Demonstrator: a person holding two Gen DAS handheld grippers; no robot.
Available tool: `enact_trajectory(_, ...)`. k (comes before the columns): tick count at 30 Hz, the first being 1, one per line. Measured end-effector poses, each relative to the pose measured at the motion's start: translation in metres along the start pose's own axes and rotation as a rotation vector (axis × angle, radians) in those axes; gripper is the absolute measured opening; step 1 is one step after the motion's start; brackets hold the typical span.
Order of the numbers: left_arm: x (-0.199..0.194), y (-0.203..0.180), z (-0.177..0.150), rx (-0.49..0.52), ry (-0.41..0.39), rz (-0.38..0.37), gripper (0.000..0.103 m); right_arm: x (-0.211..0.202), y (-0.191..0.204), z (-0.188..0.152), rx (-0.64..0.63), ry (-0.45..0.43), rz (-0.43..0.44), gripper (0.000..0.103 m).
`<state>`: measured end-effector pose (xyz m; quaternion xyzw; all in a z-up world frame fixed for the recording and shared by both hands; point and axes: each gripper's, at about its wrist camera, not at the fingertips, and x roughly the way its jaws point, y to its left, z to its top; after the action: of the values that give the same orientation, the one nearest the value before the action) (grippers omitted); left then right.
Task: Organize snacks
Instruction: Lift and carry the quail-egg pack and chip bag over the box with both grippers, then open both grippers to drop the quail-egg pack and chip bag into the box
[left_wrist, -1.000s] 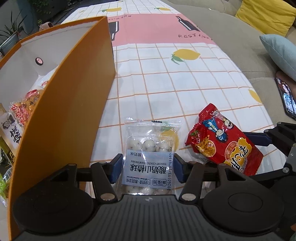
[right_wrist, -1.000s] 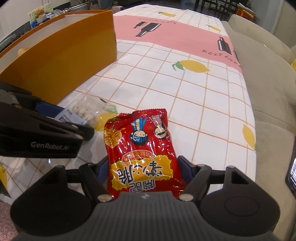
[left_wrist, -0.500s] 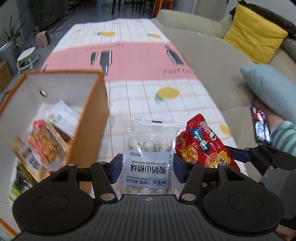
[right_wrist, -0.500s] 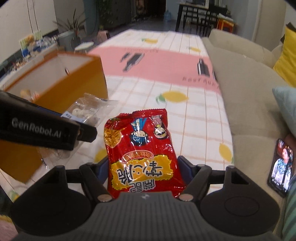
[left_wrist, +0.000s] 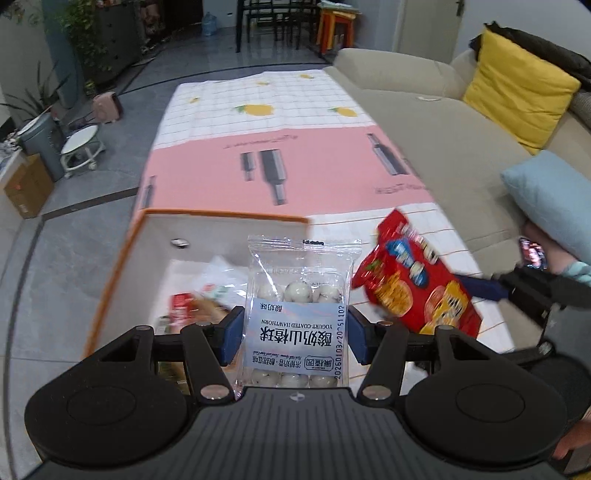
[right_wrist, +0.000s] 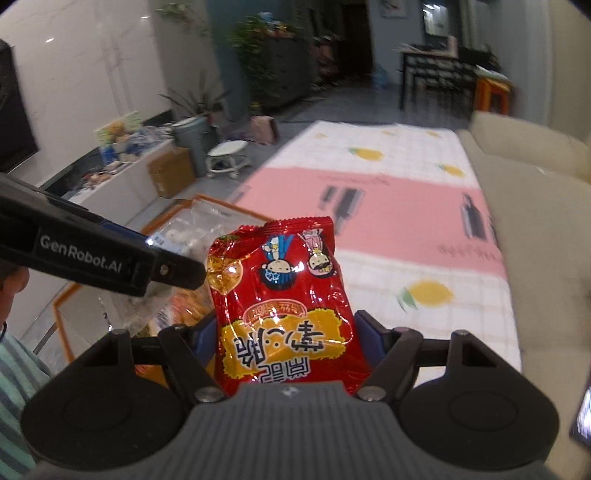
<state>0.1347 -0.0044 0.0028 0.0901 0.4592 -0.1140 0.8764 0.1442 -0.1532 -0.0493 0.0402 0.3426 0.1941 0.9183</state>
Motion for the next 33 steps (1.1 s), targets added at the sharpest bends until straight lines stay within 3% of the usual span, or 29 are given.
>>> enact_trajectory(8,0.025,0.049,-0.005,0.016,0.081,0.104,0.065,0.038,0.049,0.048,-0.155,-0.012,0.065,0.072)
enact_trajectory(13,0.047,0.080,-0.011,-0.030,0.151,0.068,0.065,0.081,0.068,0.063,-0.265,0.036,0.077,0.072)
enact_trajectory(21,0.076,0.085,-0.026,0.040,0.252,0.050,0.066,0.142,0.073,0.066,-0.411,0.136,0.107,0.072)
enact_trajectory(26,0.089,0.084,-0.031,0.098,0.274,0.122,0.066,0.164,0.079,0.063,-0.464,0.178,0.111,0.072)
enact_trajectory(33,0.095,0.096,-0.028,0.068,0.294,0.186,0.067,0.191,0.094,0.059,-0.480,0.245,0.072,0.072)
